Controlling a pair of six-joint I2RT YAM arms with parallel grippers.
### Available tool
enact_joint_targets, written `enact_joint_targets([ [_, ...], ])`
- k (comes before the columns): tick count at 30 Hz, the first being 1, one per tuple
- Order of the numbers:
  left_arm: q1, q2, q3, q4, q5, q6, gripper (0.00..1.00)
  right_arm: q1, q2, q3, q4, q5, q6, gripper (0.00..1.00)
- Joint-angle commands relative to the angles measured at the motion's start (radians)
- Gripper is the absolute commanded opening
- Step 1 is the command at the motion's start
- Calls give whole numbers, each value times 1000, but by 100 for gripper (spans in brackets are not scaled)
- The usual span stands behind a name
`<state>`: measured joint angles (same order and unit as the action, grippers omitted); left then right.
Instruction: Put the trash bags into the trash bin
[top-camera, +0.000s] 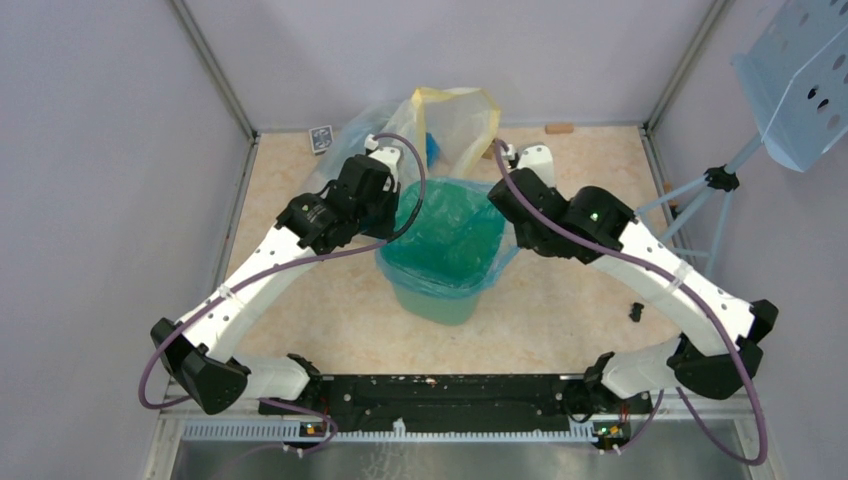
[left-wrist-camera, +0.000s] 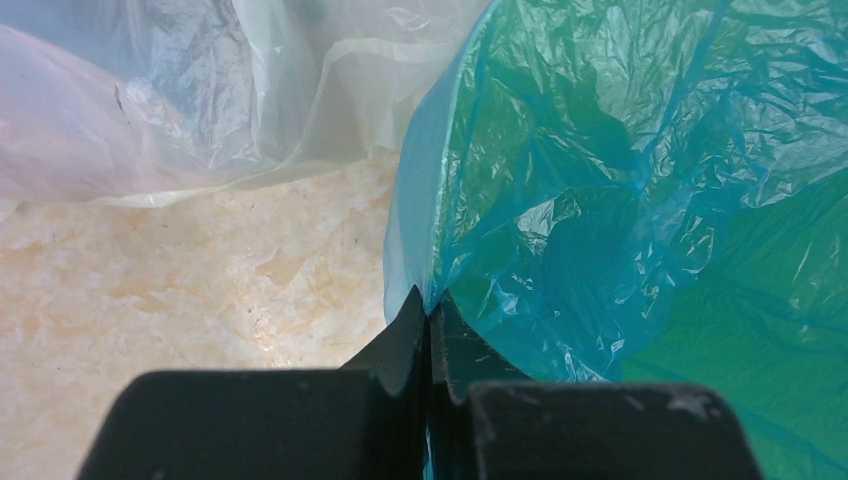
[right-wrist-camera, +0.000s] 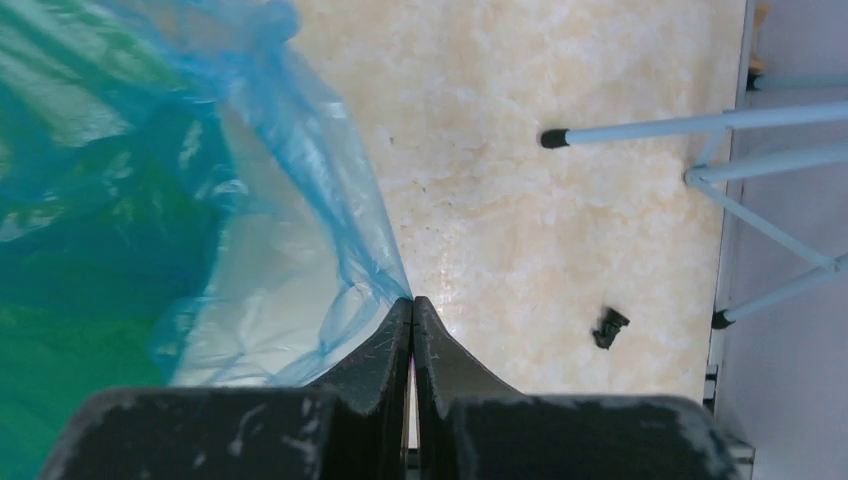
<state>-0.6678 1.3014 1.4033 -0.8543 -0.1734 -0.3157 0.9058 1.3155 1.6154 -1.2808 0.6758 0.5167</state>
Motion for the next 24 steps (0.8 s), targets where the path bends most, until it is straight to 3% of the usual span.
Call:
enact_joint_targets([
  [1, 0, -47, -19, 77, 29, -23, 0, -83, -96, -86, 97, -103, -61, 0],
  [15, 2, -70, -92, 130, 97, -40, 0, -258, -220, -515, 487, -550, -26, 0],
  [24, 3, -53, -139, 176, 120, -75, 0, -310, -267, -724, 673, -666, 49, 0],
])
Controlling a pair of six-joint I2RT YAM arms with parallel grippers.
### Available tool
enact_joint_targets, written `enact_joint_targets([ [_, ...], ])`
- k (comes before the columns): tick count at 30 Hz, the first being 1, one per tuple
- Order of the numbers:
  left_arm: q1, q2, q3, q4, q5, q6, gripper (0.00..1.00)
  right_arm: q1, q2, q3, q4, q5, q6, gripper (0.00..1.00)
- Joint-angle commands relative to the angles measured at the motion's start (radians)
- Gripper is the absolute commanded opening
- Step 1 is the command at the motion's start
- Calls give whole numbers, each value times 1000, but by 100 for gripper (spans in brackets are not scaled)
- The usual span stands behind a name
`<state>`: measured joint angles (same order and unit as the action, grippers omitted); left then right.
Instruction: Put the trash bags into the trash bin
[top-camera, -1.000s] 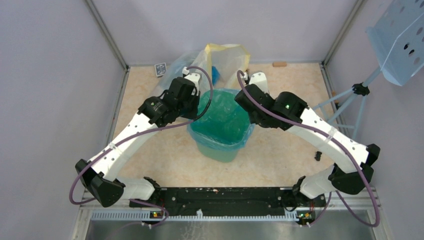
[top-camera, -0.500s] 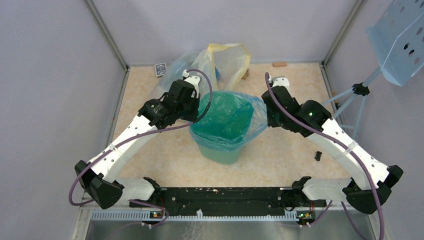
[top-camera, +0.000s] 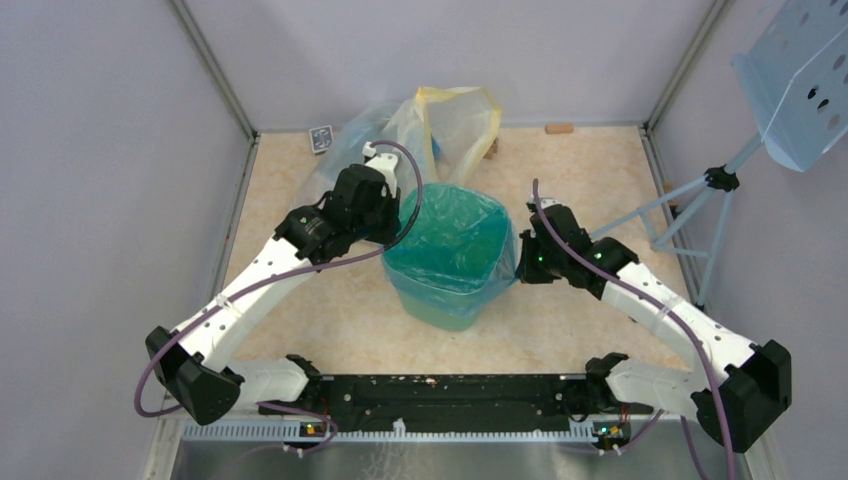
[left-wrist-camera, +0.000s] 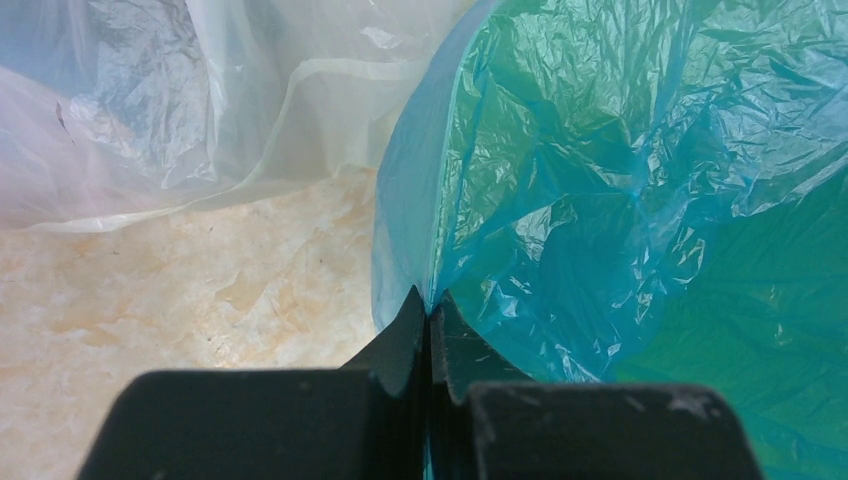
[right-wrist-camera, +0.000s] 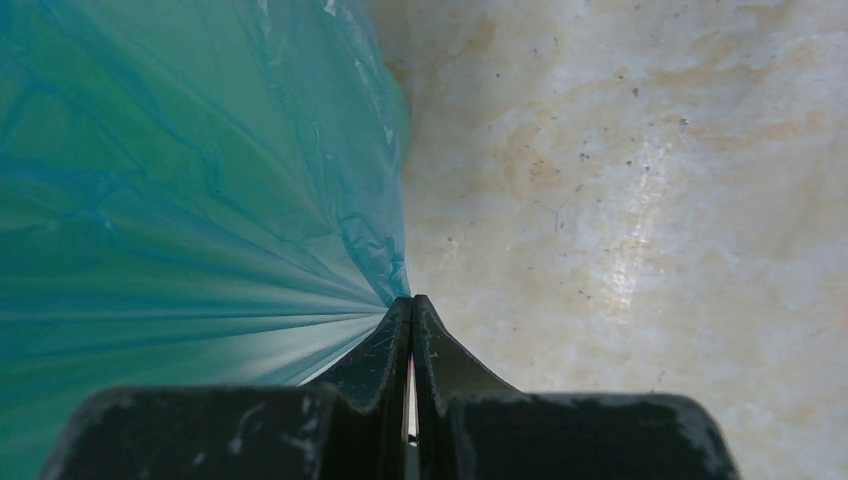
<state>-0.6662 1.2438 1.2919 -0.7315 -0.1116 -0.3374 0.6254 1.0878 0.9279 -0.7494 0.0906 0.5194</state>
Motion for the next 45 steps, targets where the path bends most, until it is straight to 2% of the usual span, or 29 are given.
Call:
enact_joint_targets([
  [1, 2, 4, -28, 54, 58, -60, 0, -30, -44, -50, 154, -86, 52, 0],
  [4, 2, -1, -27, 62, 57, -71, 3, -34, -72, -73, 171, -80, 63, 1],
  [7, 5, -9, -17, 62, 58, -81, 18, -35, -111, -57, 150, -33, 55, 11],
  [10, 7, -31, 6, 54, 49, -84, 36, -35, -147, 0, 93, 21, 27, 24],
  [14, 8, -75, 46, 29, 44, -83, 52, -35, -157, 104, 7, 16, -30, 51],
  [16, 9, -99, 62, 9, 46, -87, 60, -34, -179, 113, 1, -24, -40, 58],
  [19, 14, -161, 62, -22, 32, -102, 73, -35, -231, 81, 39, -80, -24, 59],
  [24, 42, -266, 40, -61, -25, -123, 78, -34, -266, 71, 56, -86, -9, 52],
  [27, 61, -305, 29, -81, -48, -123, 78, -34, -253, 136, 33, -116, -64, 48],
  [30, 78, -320, -7, -92, -44, -132, 70, -33, -170, 307, -64, -138, -154, 42],
  [33, 96, -354, -85, -80, -39, -170, 58, -22, -91, 445, -140, -162, -216, 27],
  [35, 103, -397, -148, -66, -36, -197, 47, 6, -51, 502, -147, -161, -231, 1],
  [38, 104, -460, -247, -32, -3, -245, 31, 95, 27, 565, -154, -124, -247, 0],
  [41, 105, -520, -339, 26, 71, -291, 22, 201, 118, 612, -172, -54, -267, 0],
  [45, 104, -569, -454, 123, 211, -363, 24, 273, 211, 627, -171, -23, -287, 0],
])
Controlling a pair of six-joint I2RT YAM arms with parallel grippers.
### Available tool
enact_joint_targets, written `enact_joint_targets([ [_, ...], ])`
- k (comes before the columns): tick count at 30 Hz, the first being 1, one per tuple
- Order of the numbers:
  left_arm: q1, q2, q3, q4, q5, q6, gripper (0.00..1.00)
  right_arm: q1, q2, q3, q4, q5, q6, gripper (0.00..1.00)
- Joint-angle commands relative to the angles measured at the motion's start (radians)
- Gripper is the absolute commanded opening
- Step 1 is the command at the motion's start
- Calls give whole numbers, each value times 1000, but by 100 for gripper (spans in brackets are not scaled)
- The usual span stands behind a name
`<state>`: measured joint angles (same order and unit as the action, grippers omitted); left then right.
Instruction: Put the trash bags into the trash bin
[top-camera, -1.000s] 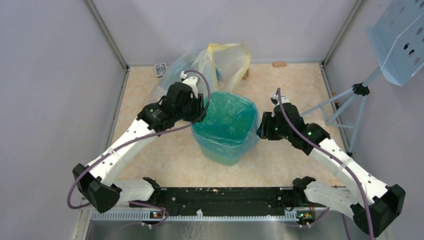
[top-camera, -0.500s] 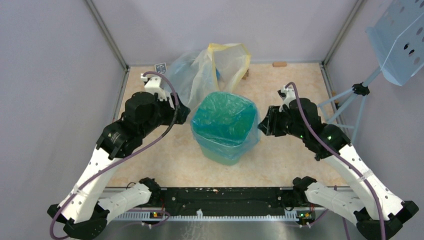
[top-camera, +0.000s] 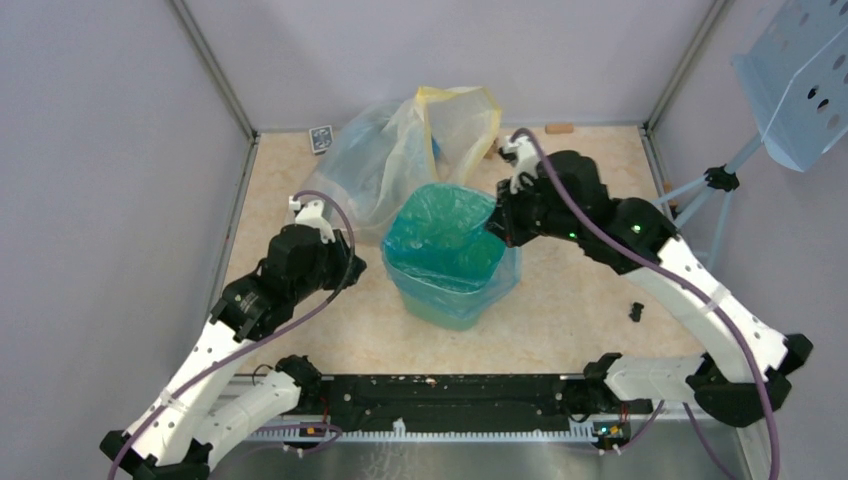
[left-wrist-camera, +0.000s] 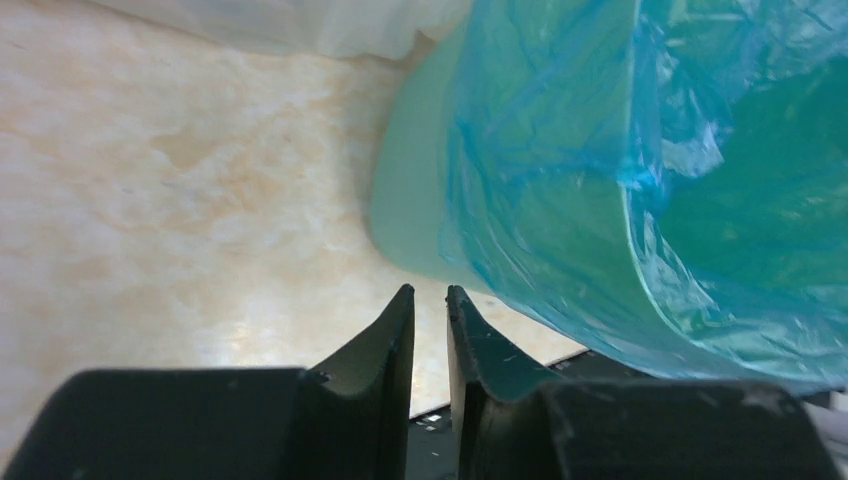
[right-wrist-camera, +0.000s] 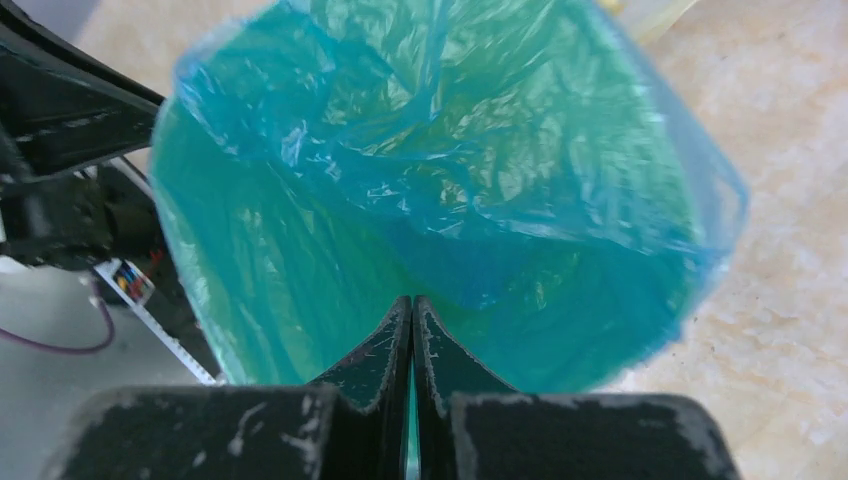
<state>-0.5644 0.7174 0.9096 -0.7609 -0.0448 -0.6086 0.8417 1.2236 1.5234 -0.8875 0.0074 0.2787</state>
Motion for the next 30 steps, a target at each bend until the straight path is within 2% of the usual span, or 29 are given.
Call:
enact_joint_targets([
  [1, 2, -44, -104, 172, 164, -103, 25, 68, 99, 32, -31, 58, -52, 0],
  [7, 2, -19, -194, 292, 199, -136, 25, 105, 217, 18, -10, 49, -74, 0],
  [16, 5, 46, -271, 472, 226, -117, 25, 111, 301, -90, 46, 42, -44, 0],
  [26, 5, 89, -314, 518, 204, -76, 24, 104, 356, -177, 66, 122, 110, 0],
  [30, 5, 113, -314, 530, 205, -55, 24, 83, 377, -212, 101, 97, 127, 0],
])
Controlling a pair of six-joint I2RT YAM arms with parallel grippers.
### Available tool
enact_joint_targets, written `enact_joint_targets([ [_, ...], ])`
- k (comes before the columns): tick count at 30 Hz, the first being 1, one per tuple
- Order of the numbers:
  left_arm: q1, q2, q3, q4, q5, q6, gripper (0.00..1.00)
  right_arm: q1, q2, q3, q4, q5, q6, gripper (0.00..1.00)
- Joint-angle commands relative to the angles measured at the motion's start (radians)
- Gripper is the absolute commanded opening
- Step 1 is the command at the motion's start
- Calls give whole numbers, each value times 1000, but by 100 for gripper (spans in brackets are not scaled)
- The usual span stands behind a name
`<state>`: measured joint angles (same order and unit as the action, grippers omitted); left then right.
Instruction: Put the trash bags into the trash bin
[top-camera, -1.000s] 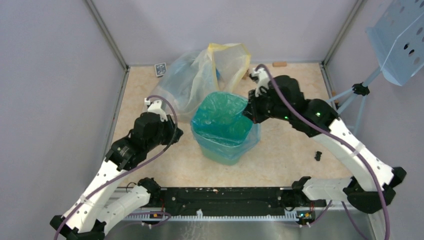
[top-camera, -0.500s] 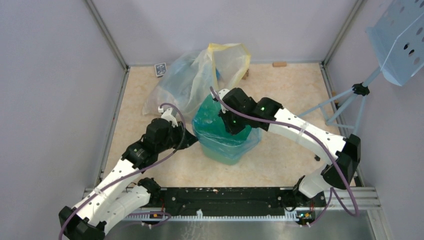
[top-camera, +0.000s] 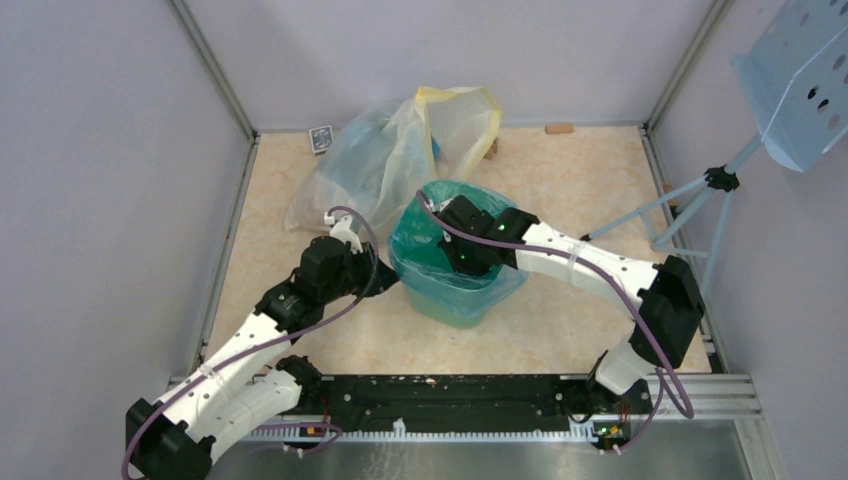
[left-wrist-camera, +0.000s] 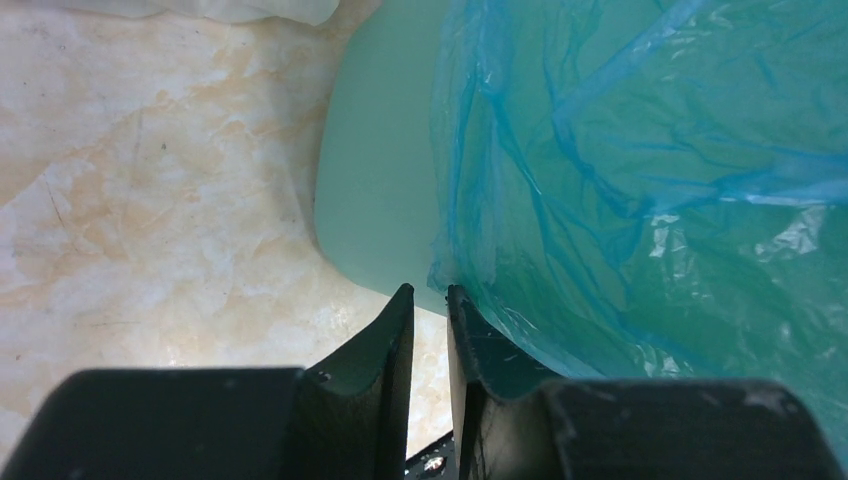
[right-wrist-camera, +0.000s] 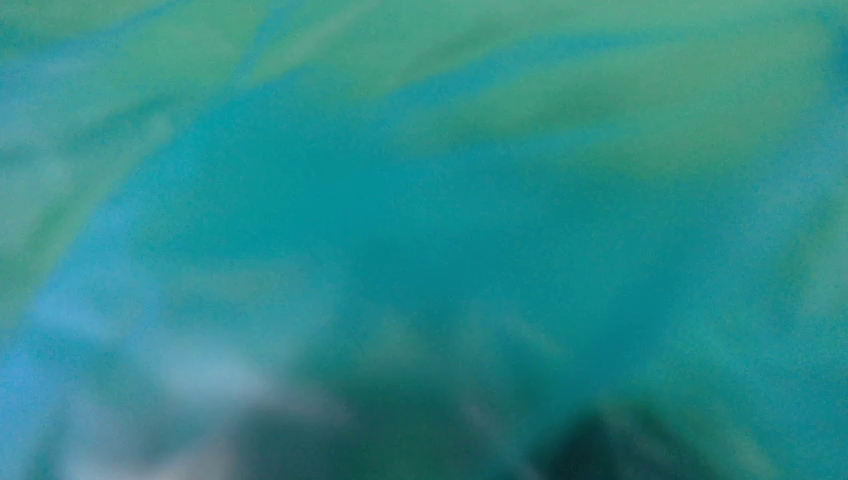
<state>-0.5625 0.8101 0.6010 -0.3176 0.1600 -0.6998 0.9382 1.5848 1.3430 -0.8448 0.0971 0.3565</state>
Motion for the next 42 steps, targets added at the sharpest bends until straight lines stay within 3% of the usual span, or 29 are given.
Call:
enact_joint_targets([
  [1, 3, 26, -5, 88, 2, 41, 24, -20, 20, -45, 78, -7, 51, 0],
  [19, 4, 84, 9, 134, 41, 98, 22, -85, 208, -132, 239, -56, 57, 0],
  [42, 5, 70, 38, 104, 8, 111, 22, -147, 296, -177, 334, -126, 64, 0],
])
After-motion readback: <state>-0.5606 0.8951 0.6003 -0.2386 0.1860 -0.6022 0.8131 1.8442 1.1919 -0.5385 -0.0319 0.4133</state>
